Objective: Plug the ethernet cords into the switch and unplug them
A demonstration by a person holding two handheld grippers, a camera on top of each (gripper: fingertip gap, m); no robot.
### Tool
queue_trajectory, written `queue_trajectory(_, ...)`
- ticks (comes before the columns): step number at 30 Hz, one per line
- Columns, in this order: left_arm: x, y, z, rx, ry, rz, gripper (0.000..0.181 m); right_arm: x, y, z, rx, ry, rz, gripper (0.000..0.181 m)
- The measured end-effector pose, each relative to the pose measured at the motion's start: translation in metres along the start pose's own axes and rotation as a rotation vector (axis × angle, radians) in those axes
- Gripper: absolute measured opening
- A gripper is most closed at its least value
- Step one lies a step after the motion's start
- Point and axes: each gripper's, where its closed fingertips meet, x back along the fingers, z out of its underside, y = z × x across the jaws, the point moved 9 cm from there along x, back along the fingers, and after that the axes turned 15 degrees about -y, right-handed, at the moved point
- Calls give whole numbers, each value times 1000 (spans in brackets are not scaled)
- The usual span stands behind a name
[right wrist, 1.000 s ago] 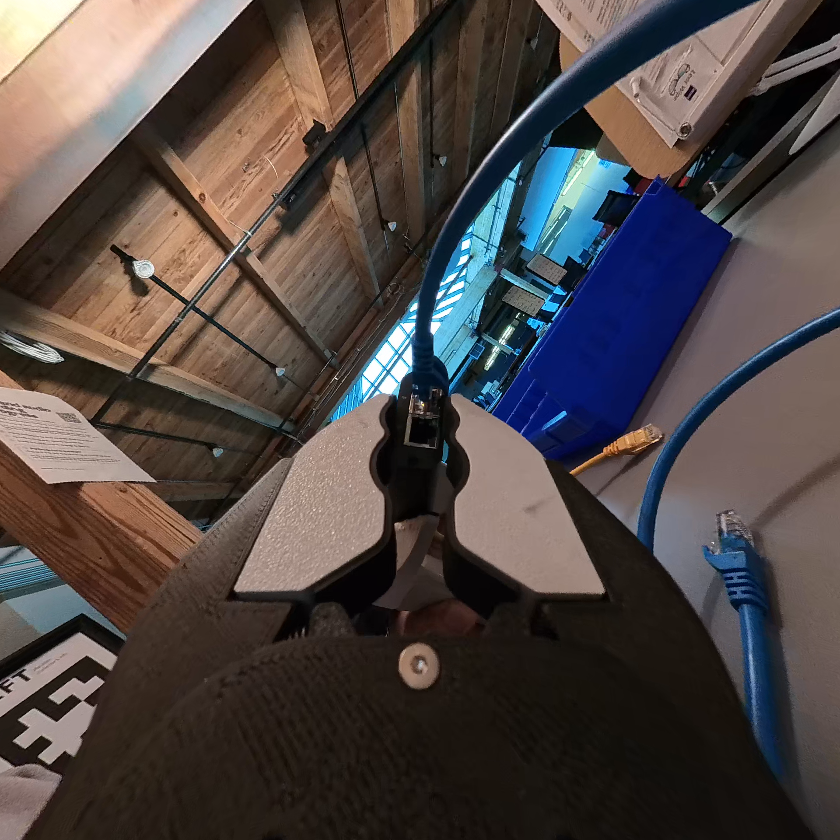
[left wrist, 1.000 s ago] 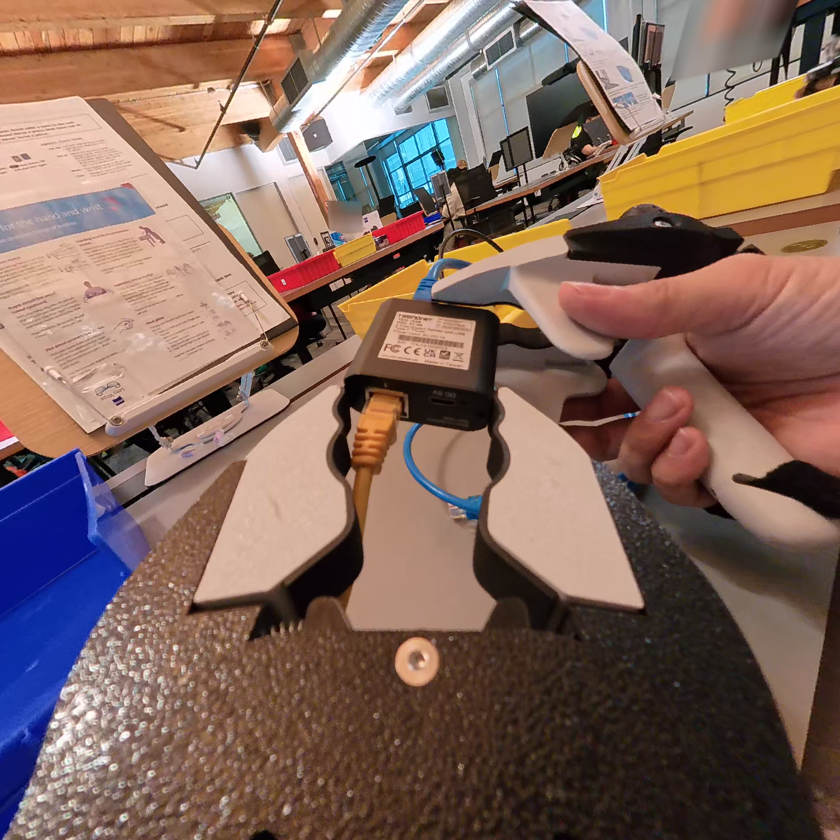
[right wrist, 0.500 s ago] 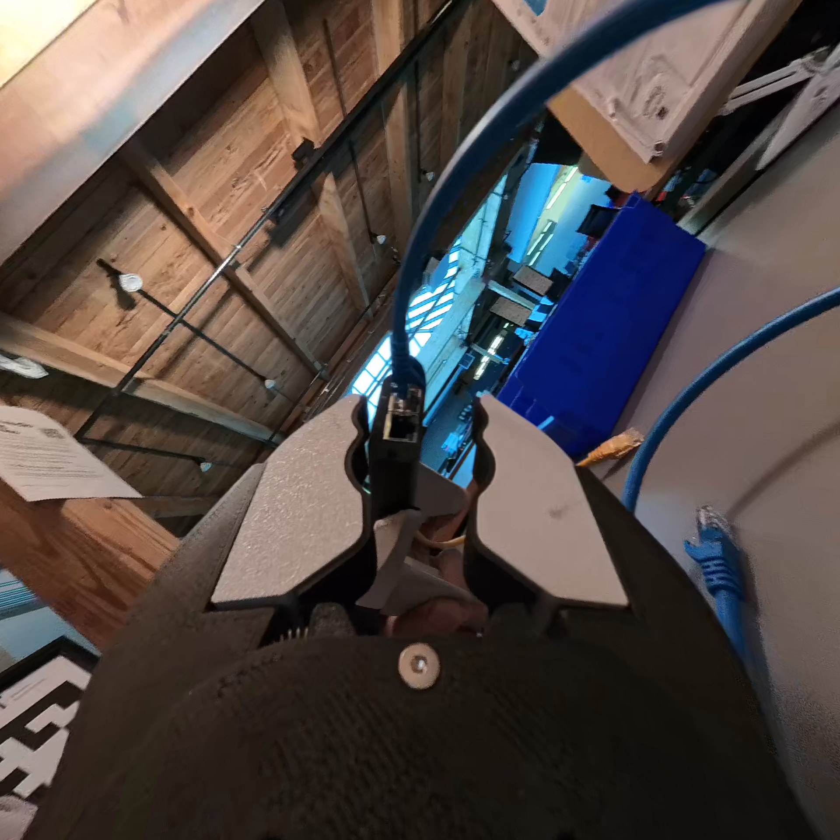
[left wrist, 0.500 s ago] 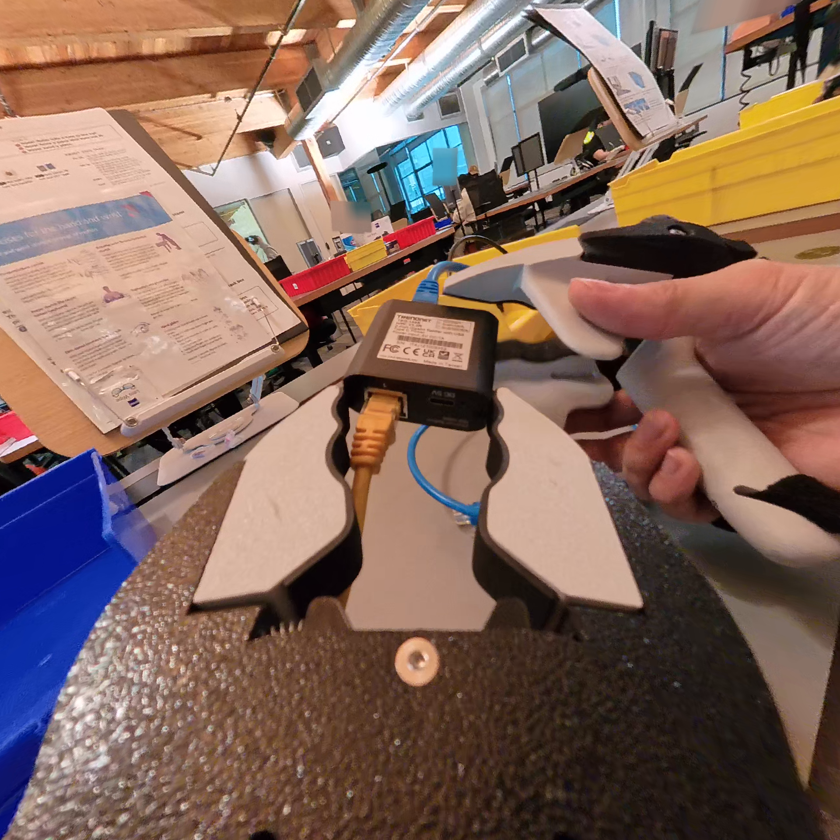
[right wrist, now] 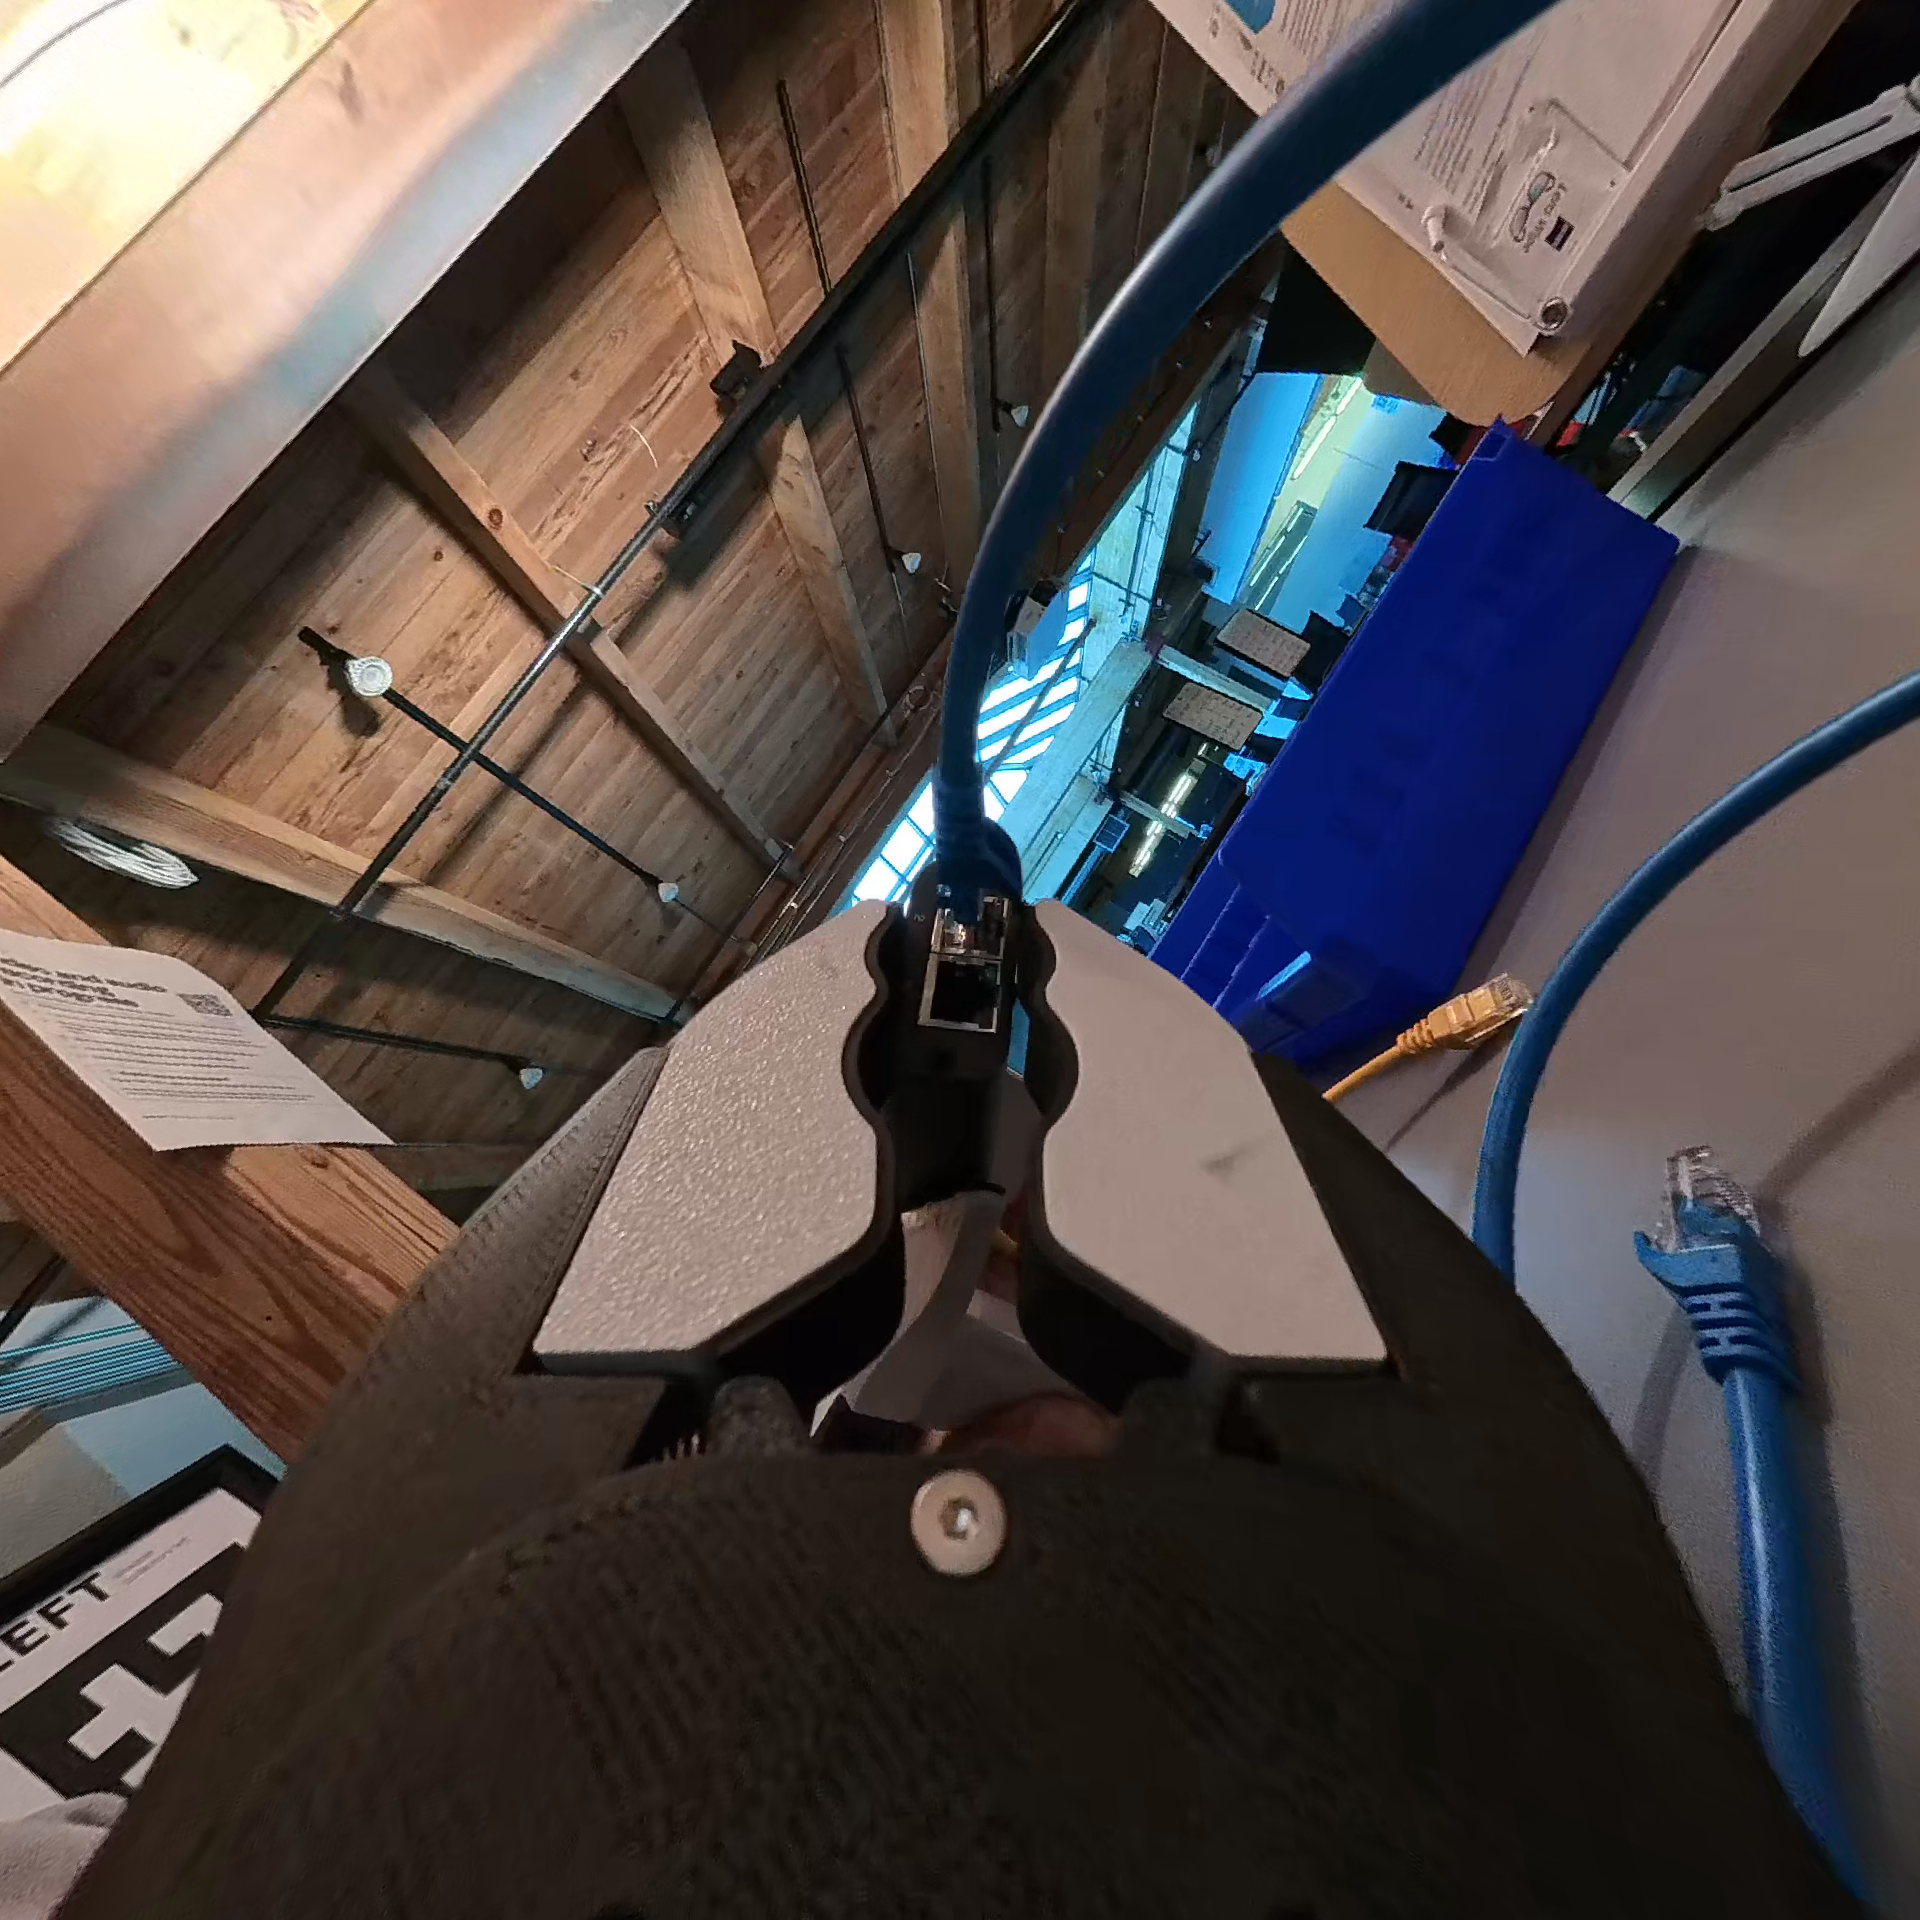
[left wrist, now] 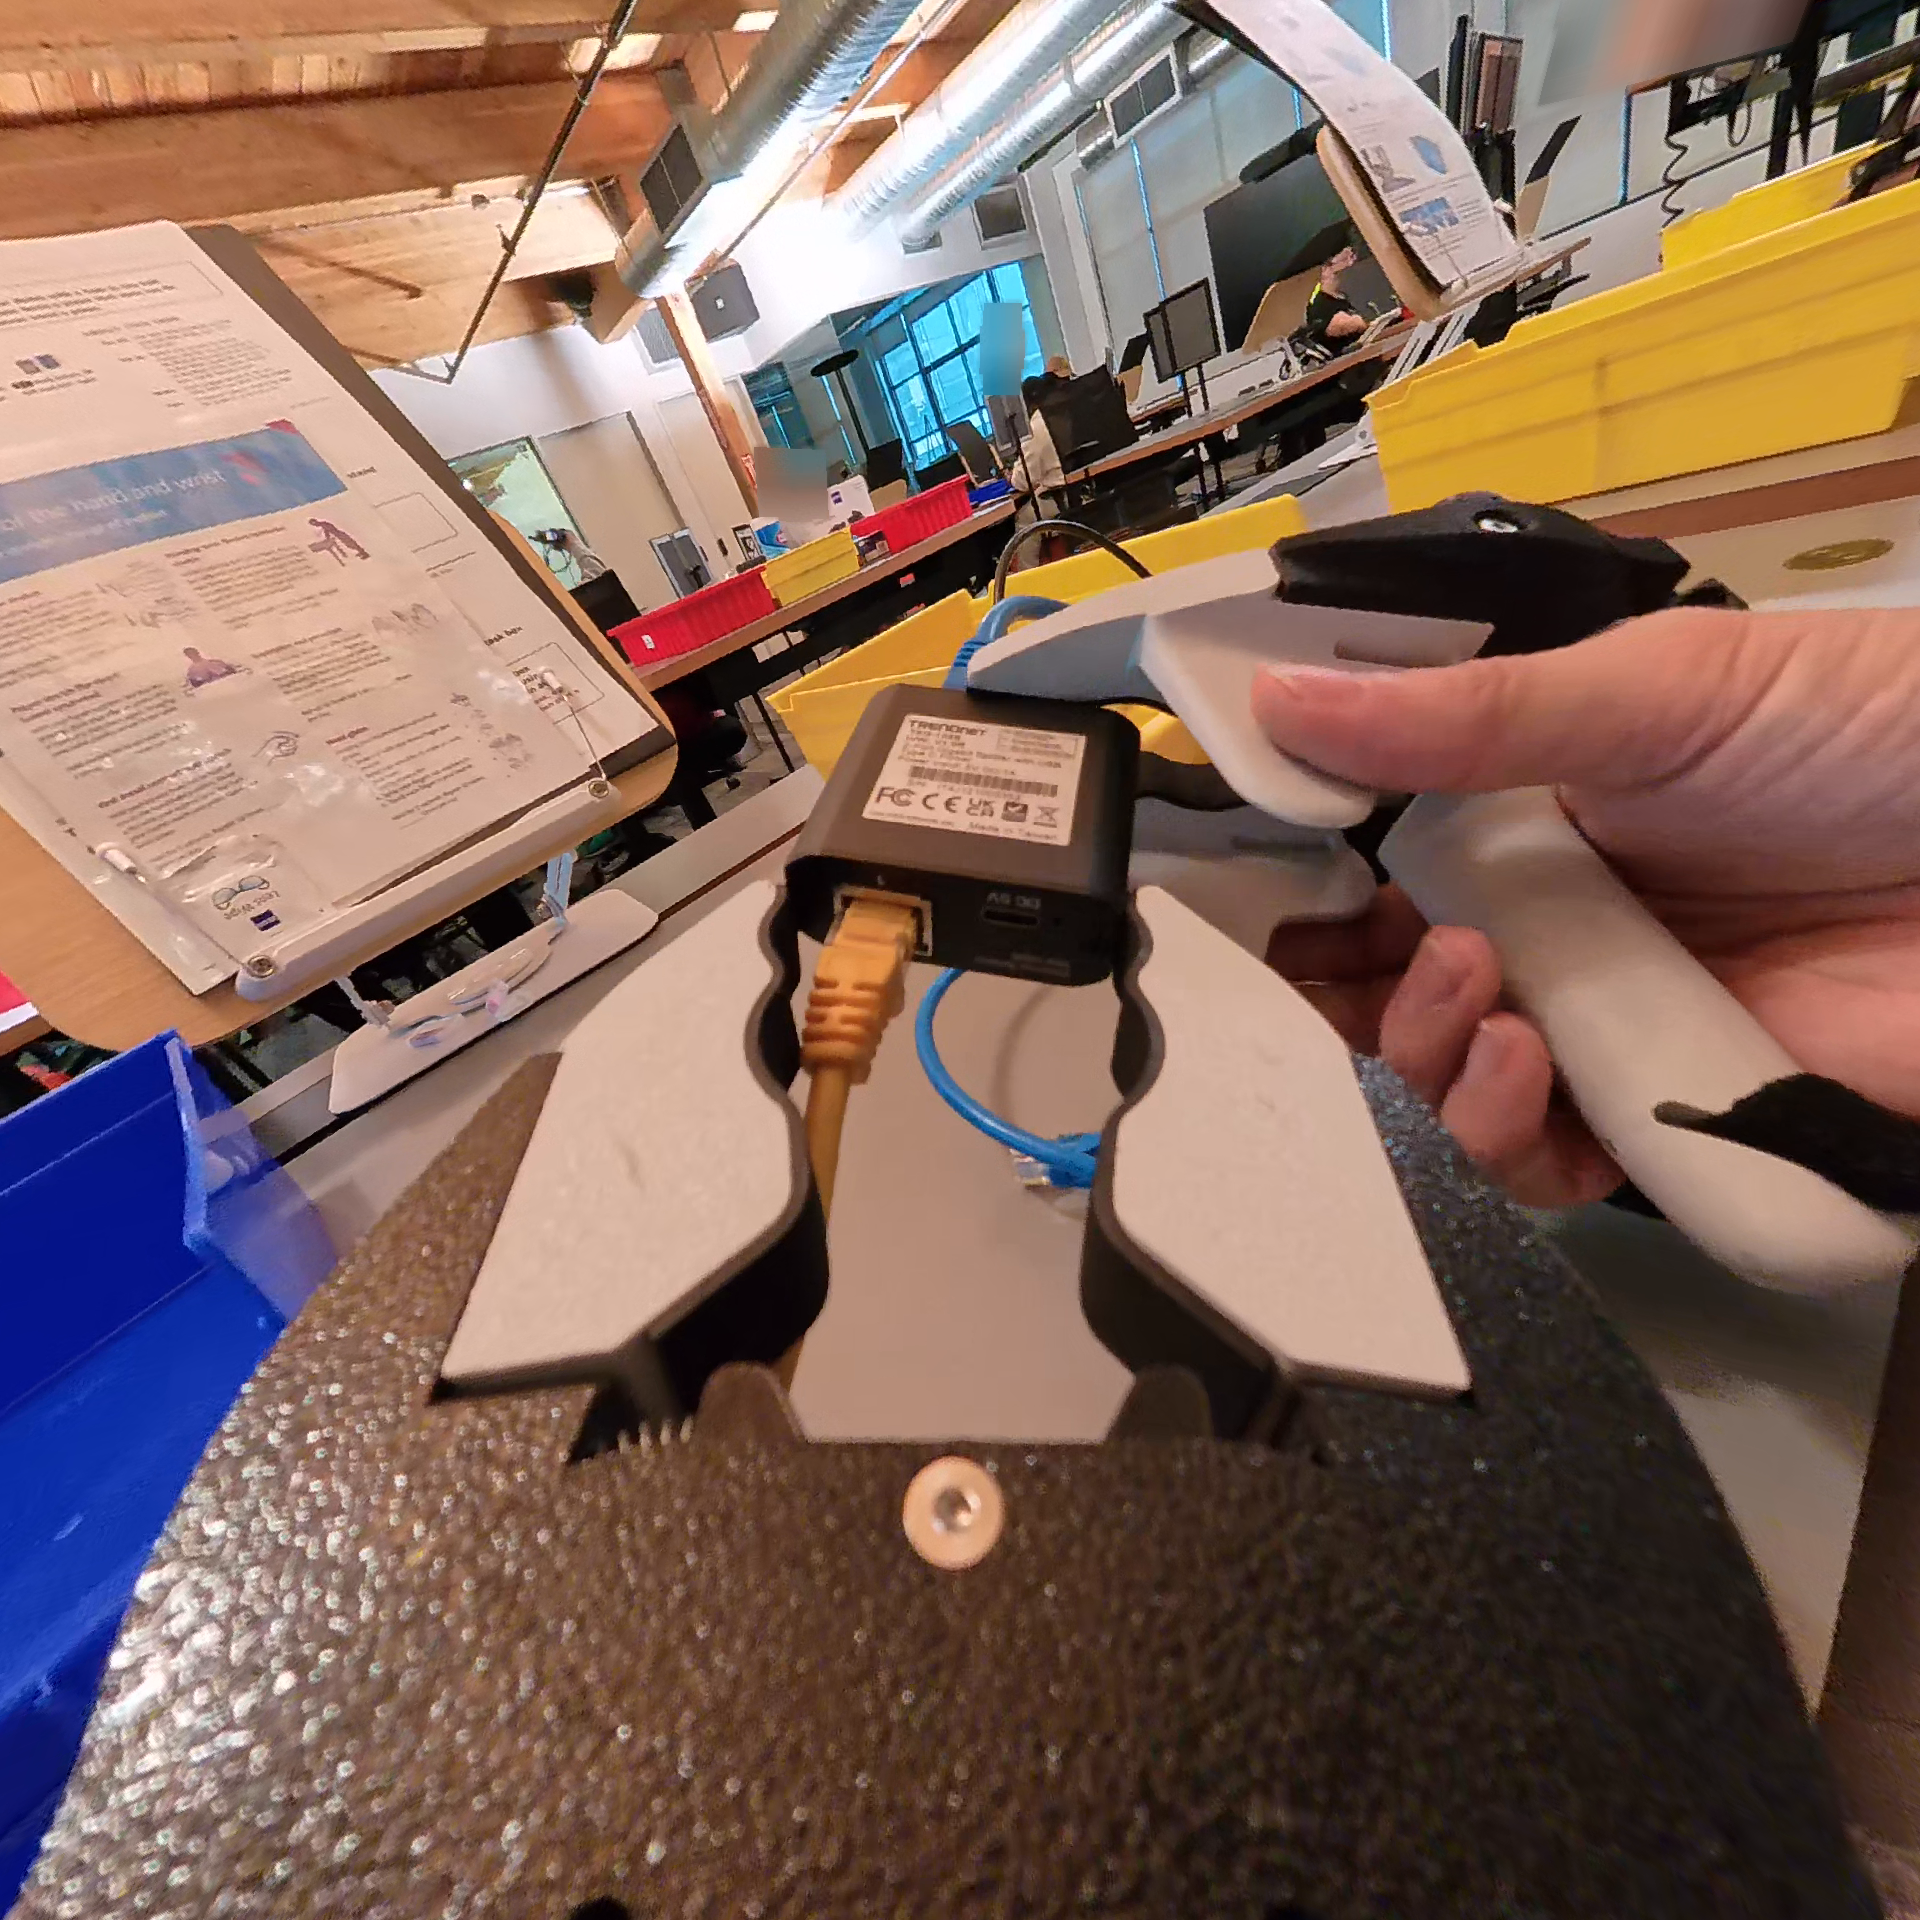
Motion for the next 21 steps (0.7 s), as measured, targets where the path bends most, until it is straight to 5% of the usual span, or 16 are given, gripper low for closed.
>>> queue_trajectory(6, 0, 1, 3, 15, 11, 12, 58, 0, 4, -2, 108, 37, 28, 18)
queue_trajectory(10, -1, 0, 0, 64, -17, 5, 58, 0, 1, -1, -23, -25, -15, 11)
queue_trajectory(21, -2, -5, 3, -76, 24, -2, 58, 4, 5, -6, 254, 60, 35, 9)
